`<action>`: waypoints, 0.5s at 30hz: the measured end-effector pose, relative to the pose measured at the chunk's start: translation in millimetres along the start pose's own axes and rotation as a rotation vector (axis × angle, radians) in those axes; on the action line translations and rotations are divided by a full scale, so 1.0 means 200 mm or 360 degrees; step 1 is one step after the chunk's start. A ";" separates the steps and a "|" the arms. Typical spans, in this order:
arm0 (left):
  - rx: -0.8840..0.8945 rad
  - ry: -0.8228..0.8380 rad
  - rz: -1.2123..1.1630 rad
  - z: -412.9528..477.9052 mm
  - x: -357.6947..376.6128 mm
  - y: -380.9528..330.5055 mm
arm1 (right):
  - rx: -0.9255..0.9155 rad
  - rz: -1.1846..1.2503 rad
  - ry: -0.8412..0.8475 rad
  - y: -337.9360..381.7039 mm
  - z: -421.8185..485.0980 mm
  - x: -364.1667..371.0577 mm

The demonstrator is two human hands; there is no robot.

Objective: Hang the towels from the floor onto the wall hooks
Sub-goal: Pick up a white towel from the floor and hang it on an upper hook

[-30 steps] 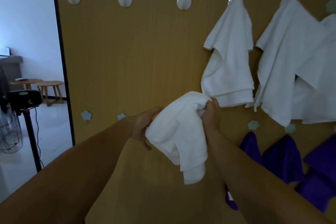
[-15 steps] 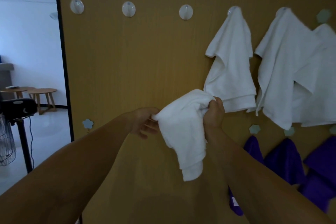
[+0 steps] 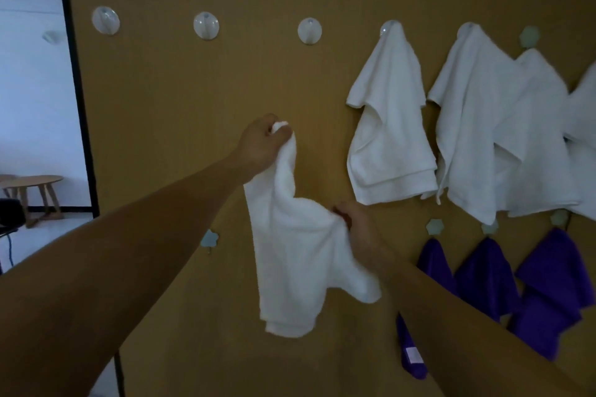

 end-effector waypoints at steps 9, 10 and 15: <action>0.0497 -0.0014 0.0215 0.12 0.09 -0.18 | -0.0352 -0.0449 0.0295 0.49 0.40 0.05; 0.0504 -0.0018 0.0186 0.14 0.08 -0.19 | -0.0348 -0.0471 0.0340 0.52 0.43 0.06; 0.0287 0.0042 -0.0010 0.30 0.00 -0.13 | -0.0281 -0.0545 0.0403 0.59 0.61 0.05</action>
Point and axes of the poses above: each hand's wrist, its own z-axis towards the middle knuckle, its own x-axis out of the palm, y = z × x, the point moved 5 cm from there along z, towards the middle knuckle, and after that the axes turned 15 degrees about y, right-handed, at the moved point
